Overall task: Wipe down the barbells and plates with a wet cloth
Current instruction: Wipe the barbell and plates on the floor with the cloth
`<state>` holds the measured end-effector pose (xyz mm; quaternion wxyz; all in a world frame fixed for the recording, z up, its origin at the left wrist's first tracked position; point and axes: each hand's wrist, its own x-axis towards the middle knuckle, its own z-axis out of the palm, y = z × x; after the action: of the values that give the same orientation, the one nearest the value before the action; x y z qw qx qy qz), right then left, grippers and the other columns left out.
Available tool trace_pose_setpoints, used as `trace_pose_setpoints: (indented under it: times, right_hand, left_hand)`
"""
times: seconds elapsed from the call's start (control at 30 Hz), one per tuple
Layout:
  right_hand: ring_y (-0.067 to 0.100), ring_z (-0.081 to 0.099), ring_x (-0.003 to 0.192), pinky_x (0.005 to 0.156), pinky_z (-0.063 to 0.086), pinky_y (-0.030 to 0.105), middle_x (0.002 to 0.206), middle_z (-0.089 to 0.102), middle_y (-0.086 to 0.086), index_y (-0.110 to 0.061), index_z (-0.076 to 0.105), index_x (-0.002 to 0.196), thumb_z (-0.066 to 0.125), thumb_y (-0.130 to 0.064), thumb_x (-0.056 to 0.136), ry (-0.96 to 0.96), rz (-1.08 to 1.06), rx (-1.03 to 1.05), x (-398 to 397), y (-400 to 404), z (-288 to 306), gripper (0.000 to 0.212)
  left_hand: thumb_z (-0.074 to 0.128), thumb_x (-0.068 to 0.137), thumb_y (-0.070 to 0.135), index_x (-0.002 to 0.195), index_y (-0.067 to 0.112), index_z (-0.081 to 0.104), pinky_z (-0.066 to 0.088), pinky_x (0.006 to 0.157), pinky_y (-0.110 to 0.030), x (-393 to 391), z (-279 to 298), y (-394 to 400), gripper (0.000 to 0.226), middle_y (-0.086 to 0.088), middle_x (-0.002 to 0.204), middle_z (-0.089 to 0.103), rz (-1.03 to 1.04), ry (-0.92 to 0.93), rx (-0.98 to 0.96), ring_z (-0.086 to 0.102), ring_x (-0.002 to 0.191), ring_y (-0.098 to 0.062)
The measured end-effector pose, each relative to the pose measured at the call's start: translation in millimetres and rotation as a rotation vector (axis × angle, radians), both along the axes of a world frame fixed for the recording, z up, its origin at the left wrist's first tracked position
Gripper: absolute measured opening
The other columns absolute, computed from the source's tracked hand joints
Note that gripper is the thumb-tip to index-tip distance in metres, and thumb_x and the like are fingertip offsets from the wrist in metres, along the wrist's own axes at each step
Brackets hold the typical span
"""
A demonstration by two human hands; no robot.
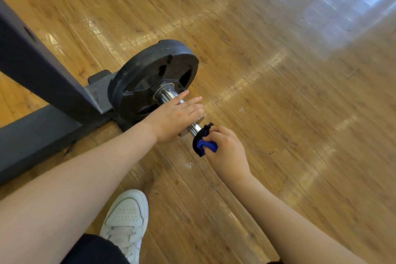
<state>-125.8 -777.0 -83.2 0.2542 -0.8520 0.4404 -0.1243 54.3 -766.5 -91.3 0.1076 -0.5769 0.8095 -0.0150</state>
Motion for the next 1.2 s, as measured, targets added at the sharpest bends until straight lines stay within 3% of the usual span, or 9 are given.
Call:
trace_pose_setpoints:
  times: [0.1, 0.2, 0.37, 0.47, 0.6, 0.77, 0.9, 1.03, 1.2]
  right_hand:
    - [0.026, 0.055, 0.100, 0.082, 0.031, 0.013, 0.107, 0.063, 0.007, -0.002, 0.070, 0.097, 0.068, -0.002, 0.081, -0.049, -0.057, -0.054, 19.5, 6.0, -3.5, 0.016]
    - [0.027, 0.055, 0.074, 0.062, 0.045, 0.028, 0.084, 0.061, 0.008, -0.004, 0.066, 0.076, 0.078, 0.006, 0.065, -0.044, -0.002, -0.164, 26.0, 13.6, -13.3, 0.019]
    - [0.021, 0.052, 0.067, 0.057, 0.042, 0.024, 0.079, 0.061, 0.004, -0.008, 0.066, 0.070, 0.082, 0.009, 0.055, -0.006, 0.001, -0.204, 5.6, 12.0, -5.6, 0.027]
    - [0.032, 0.062, 0.092, 0.077, 0.050, 0.032, 0.106, 0.065, 0.011, -0.003, 0.069, 0.097, 0.079, 0.010, 0.061, -0.025, 0.106, -0.254, 4.7, 11.0, -3.8, 0.039]
    - [0.033, 0.034, 0.137, 0.101, 0.040, 0.040, 0.148, 0.037, 0.014, -0.005, 0.038, 0.143, 0.067, 0.013, 0.072, 0.092, 0.156, -0.130, 7.7, 15.5, -10.8, 0.079]
    - [0.034, 0.060, 0.113, 0.090, 0.050, 0.043, 0.123, 0.062, 0.018, 0.001, 0.066, 0.114, 0.084, 0.003, 0.046, 0.264, 0.326, -0.311, -6.0, 17.0, -13.2, 0.071]
    - [0.031, 0.066, 0.100, 0.074, 0.057, 0.036, 0.116, 0.066, 0.013, -0.003, 0.069, 0.109, 0.083, 0.010, 0.047, 0.159, 0.218, -0.255, -20.2, 16.5, -9.5, 0.065]
    - [0.035, 0.063, 0.105, 0.084, 0.054, 0.045, 0.113, 0.066, 0.015, 0.000, 0.070, 0.106, 0.077, 0.012, 0.054, 0.137, 0.294, -0.312, -2.3, 14.6, -9.0, 0.054]
    - [0.032, 0.065, 0.104, 0.082, 0.056, 0.041, 0.108, 0.069, 0.007, -0.006, 0.074, 0.094, 0.077, 0.014, 0.049, 0.186, 0.365, -0.296, -13.6, 17.3, -4.7, 0.050]
  left_hand:
    - [0.064, 0.084, 0.015, 0.137, 0.008, 0.039, -0.003, 0.113, -0.043, 2.0, -6.6, 7.1, 0.060, -0.010, 0.153, 0.029, 0.006, 0.028, -0.121, 0.013, 0.145, -0.024]
    - [0.068, 0.080, 0.015, 0.134, 0.007, 0.042, 0.003, 0.114, -0.044, 1.7, -8.1, 10.3, 0.060, -0.012, 0.152, 0.031, 0.028, 0.018, -0.123, 0.015, 0.144, -0.026]
    - [0.075, 0.074, 0.017, 0.131, 0.007, 0.046, 0.007, 0.113, -0.044, 0.2, -3.9, 9.8, 0.065, -0.013, 0.150, 0.035, 0.041, -0.003, -0.118, 0.020, 0.143, -0.027]
    - [0.068, 0.080, 0.016, 0.135, 0.007, 0.042, 0.003, 0.113, -0.043, 0.2, -2.1, 11.1, 0.062, -0.012, 0.152, 0.030, 0.040, -0.015, -0.119, 0.015, 0.144, -0.027]
    - [0.047, 0.094, 0.014, 0.147, 0.008, 0.015, -0.011, 0.112, -0.041, -3.3, -0.6, 9.6, 0.062, -0.010, 0.159, 0.003, 0.079, -0.059, -0.025, -0.009, 0.146, -0.024]
    - [0.045, 0.096, 0.019, 0.148, 0.007, 0.008, -0.011, 0.112, -0.043, -5.9, 1.7, 11.3, 0.065, -0.011, 0.159, -0.004, 0.111, -0.107, 0.019, -0.013, 0.145, -0.026]
    - [0.044, 0.096, 0.013, 0.150, 0.009, 0.003, -0.010, 0.113, -0.043, -3.3, 5.9, 9.0, 0.067, -0.010, 0.158, -0.009, 0.085, -0.114, 0.049, -0.015, 0.144, -0.024]
    - [0.039, 0.099, 0.017, 0.140, 0.008, -0.029, -0.010, 0.114, -0.045, 7.7, 7.0, 11.1, 0.080, -0.008, 0.156, -0.023, 0.067, -0.192, 0.005, -0.022, 0.142, -0.022]
    - [0.033, 0.100, 0.028, 0.134, 0.005, -0.033, -0.007, 0.115, -0.043, 38.0, 11.6, 29.6, 0.078, -0.012, 0.157, -0.018, 0.207, -0.234, -0.051, -0.017, 0.144, -0.026]
